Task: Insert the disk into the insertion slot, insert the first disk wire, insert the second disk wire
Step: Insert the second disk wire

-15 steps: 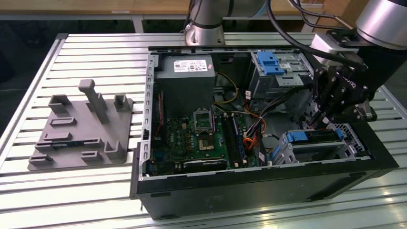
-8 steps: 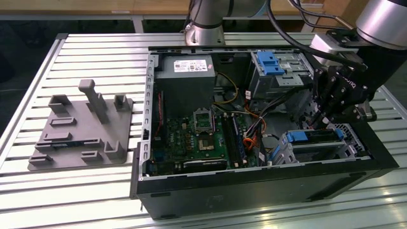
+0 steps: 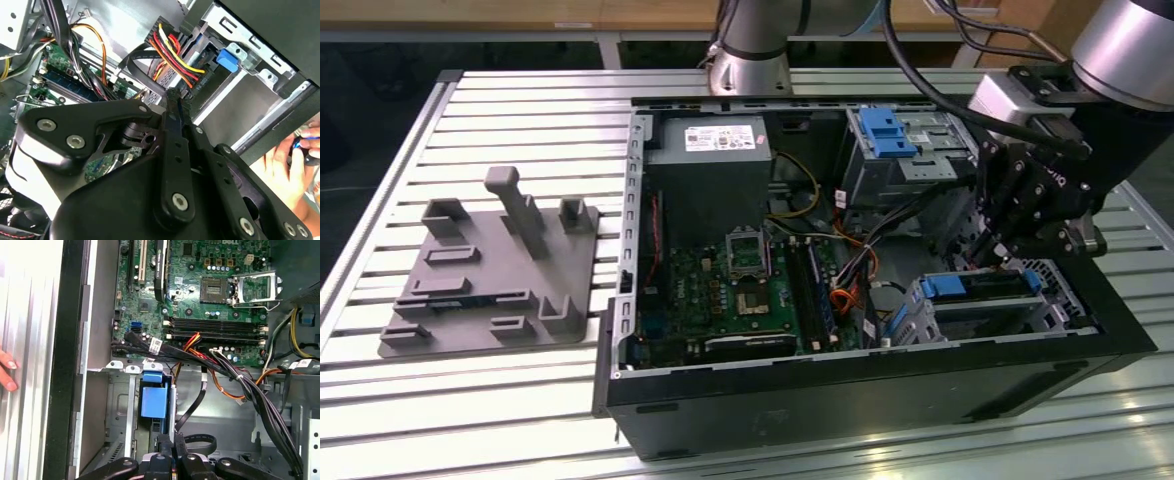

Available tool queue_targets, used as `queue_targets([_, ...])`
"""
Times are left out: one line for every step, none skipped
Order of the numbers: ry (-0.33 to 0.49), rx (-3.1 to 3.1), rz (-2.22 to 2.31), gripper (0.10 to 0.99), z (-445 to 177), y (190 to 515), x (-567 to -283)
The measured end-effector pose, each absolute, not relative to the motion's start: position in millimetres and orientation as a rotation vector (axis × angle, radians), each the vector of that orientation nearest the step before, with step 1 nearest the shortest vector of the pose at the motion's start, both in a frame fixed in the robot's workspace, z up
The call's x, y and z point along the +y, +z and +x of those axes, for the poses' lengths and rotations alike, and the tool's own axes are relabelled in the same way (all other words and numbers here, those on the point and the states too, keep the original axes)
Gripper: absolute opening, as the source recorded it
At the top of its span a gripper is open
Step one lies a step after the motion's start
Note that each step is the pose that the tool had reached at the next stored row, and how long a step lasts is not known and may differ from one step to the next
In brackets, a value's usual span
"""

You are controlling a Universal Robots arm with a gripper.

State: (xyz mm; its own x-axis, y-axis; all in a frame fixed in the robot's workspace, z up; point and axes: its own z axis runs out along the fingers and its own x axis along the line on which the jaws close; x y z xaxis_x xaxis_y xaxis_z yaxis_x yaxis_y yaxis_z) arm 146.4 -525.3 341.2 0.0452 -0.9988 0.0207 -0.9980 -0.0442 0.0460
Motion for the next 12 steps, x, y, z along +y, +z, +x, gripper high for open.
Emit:
queue_targets([-0.026,-2.138,2.236,0.145,146.4,341.2,-525.3])
queue_targets([-0.026,-2.138,2.236,0.145,146.4,341.2,-525.3])
queue_targets([-0.026,-2.138,2.236,0.145,146.4,341.2,-525.3])
queue_targets([-0.026,-2.138,2.236,0.145,146.4,341.3,-525.3])
queue_targets([-0.026,-2.138,2.236,0.145,146.4,341.3,-525.4])
queue_targets([-0.026,-2.138,2.236,0.145,146.4,341.2,-525.4])
queue_targets([-0.026,-2.138,2.236,0.145,146.5,341.2,-525.7])
queue_targets([-0.026,-2.138,2.236,0.145,146.5,341.2,-526.1])
queue_targets([-0.026,-2.138,2.236,0.145,146.5,341.2,-526.7])
queue_targets([-0.026,-2.138,2.236,0.145,146.5,341.2,-527.4])
queue_targets([-0.026,-2.138,2.236,0.145,146.6,341.2,-528.3])
queue_targets([-0.026,-2.138,2.236,0.145,146.7,341.2,-529.3])
